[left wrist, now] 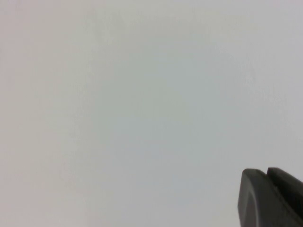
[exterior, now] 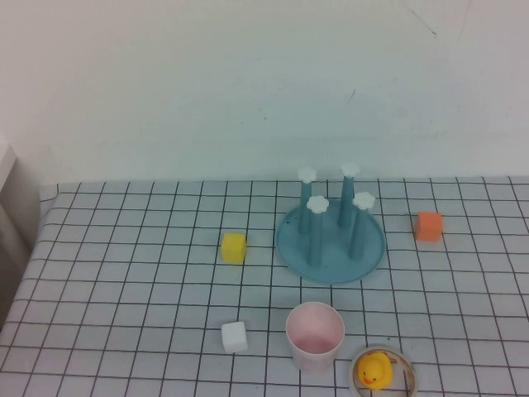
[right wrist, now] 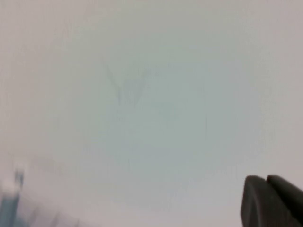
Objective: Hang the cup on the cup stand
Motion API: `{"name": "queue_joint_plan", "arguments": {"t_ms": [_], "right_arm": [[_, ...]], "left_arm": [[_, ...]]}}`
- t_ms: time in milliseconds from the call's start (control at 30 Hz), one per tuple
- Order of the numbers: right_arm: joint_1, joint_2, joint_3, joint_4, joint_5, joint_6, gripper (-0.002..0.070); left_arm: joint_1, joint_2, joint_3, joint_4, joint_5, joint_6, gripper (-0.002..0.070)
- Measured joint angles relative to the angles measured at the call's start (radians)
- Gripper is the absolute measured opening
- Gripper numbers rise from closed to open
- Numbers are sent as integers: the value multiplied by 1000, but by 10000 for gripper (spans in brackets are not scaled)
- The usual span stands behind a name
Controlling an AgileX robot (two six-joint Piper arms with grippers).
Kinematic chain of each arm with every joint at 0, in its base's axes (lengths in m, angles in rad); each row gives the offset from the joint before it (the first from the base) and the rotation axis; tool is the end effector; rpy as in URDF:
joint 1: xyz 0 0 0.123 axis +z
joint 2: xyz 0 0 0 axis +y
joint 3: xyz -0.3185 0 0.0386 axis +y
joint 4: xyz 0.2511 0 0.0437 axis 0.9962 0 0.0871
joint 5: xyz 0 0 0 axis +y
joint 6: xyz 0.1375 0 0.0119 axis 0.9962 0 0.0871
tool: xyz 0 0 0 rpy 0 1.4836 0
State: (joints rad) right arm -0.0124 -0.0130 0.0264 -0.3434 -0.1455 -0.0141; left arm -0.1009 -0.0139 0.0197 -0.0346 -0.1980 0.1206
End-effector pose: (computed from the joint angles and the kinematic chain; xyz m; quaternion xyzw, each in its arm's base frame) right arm 0.0676 0.0059 0.2265 -0.1256 0.6162 -0.1266 0.7672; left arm 0.0648 -0.0056 0.2373 0.0537 0.5994 -0.0036 0.7986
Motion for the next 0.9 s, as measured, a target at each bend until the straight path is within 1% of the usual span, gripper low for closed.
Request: {"name": "queue_joint_plan", "arguments": {"t_ms": [33, 133, 300, 400, 533, 633, 700, 800, 867, 900], "right_arm": [[0, 0, 0, -2, -145, 0, -1], [0, 0, 0, -4, -312, 2, -1], [0, 0, 0, 13, -491, 73, -1], [0, 0, 0, 56, -526, 150, -1], [0, 0, 0, 135, -541, 217, -1], [0, 0, 0, 148, -572, 234, -1], [0, 0, 0, 153, -613, 235, -1], [0, 0, -7, 168, -624, 238, -1], [0, 0, -37, 168, -593, 238, -1], [0, 0, -99, 156, -527, 238, -1]], "left_arm": [[0, 0, 0, 0, -124, 0, -1], [0, 0, 0, 0, -275, 0, -1], [0, 0, 0, -2, -520, -9, -1], [0, 0, 0, -2, -600, -13, -1], [0, 0, 0, -2, -631, -20, -1], [0, 0, -2, -2, -626, -22, -1], [0, 0, -35, -2, -572, -22, -1], [0, 0, -143, 3, -475, -34, -1], [0, 0, -224, 35, -421, -50, -1], [0, -1, -309, 72, -346, -60, -1]]}}
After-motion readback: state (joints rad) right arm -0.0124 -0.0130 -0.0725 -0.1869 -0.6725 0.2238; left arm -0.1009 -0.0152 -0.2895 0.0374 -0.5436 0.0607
